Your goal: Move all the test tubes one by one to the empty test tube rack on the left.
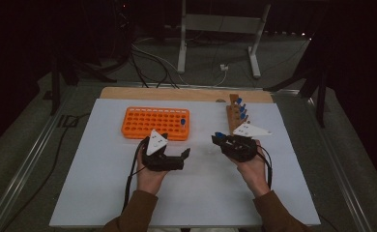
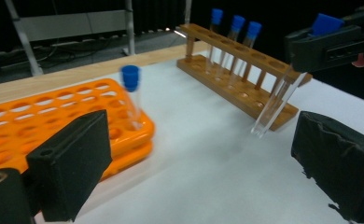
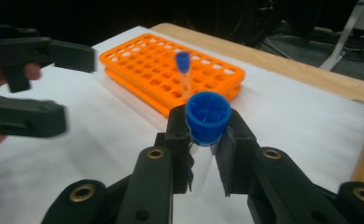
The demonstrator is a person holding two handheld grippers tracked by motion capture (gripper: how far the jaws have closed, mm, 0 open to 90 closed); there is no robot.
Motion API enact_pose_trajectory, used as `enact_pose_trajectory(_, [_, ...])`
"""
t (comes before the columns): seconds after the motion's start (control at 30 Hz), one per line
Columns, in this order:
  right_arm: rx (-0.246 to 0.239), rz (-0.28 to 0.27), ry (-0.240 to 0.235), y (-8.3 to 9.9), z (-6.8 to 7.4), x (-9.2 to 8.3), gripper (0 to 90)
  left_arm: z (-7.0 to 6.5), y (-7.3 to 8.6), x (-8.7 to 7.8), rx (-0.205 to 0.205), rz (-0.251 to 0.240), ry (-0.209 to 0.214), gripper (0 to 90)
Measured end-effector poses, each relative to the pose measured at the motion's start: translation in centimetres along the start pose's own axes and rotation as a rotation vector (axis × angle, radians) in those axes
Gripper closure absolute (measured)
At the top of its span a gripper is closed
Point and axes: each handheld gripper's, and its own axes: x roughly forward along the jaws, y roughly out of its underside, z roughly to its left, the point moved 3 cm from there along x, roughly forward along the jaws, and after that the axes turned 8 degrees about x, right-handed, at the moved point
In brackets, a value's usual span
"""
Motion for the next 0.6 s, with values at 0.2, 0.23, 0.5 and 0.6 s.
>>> enact_pose_trajectory(0.2, [0.000, 0.014, -0.022, 0.2, 0.9, 0.4, 76.3, -1.8, -0.2, 1.7, 0.040, 0.011, 0.040, 17.0])
enact_pose_trajectory(0.23, [0.002, 0.012, -0.027, 0.2, 1.0, 0.4, 76.3, -2.1, -0.3, 1.9, 0.051, 0.014, 0.046, 18.7])
enact_pose_trajectory(0.5, [0.006, 0.017, -0.063, 0.2, 1.8, 0.6, 76.3, -4.0, -0.4, 3.3, 0.095, 0.006, 0.074, 48.4])
enact_pose_trajectory(0.6, [0.008, 0.022, -0.071, 0.3, 2.0, 0.7, 76.3, -4.5, -0.4, 3.6, 0.099, -0.003, 0.092, 57.8])
